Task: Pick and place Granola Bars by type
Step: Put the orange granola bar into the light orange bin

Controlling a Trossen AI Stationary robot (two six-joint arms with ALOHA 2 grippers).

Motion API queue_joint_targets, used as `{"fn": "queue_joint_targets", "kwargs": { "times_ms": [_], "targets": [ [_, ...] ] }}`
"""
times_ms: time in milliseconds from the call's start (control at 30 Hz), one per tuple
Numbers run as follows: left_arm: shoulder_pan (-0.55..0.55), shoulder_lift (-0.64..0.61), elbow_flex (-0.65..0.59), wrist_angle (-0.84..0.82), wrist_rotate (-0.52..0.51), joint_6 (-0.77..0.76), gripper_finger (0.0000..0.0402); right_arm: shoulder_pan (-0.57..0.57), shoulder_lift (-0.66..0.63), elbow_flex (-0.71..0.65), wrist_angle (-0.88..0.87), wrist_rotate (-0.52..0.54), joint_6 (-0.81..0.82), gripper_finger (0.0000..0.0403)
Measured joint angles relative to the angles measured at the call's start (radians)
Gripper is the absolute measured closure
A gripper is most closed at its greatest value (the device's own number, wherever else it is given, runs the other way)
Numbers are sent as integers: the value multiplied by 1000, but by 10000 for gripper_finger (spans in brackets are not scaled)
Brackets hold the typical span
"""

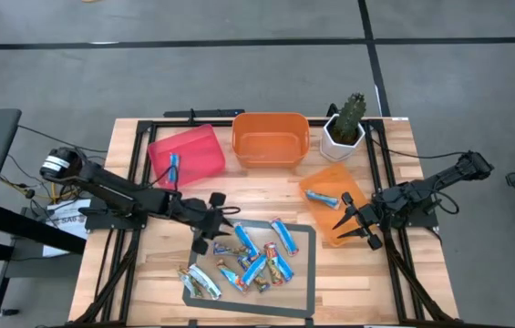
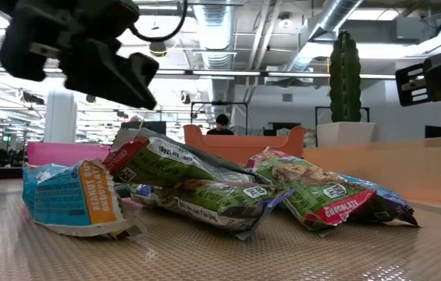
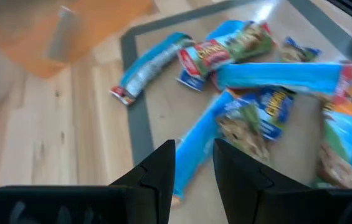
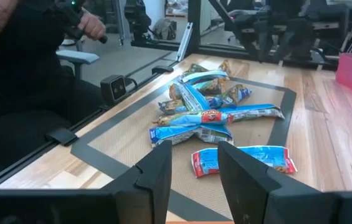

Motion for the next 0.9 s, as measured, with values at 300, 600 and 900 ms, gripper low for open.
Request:
{"fn": "queue_joint_targets", "kwargs": {
  "times_ms": [300, 600, 900],
  "targets": [
    [-93, -44, 1, -195, 0, -25, 299, 0, 1, 0, 0, 0, 0, 280],
    [-210, -43, 34, -397, -24, -66, 299, 0, 1, 0, 0, 0, 0, 280],
    [-302, -14, 155, -639, -62, -146, 299, 0, 1, 0, 0, 0, 0, 280]
  ]
}}
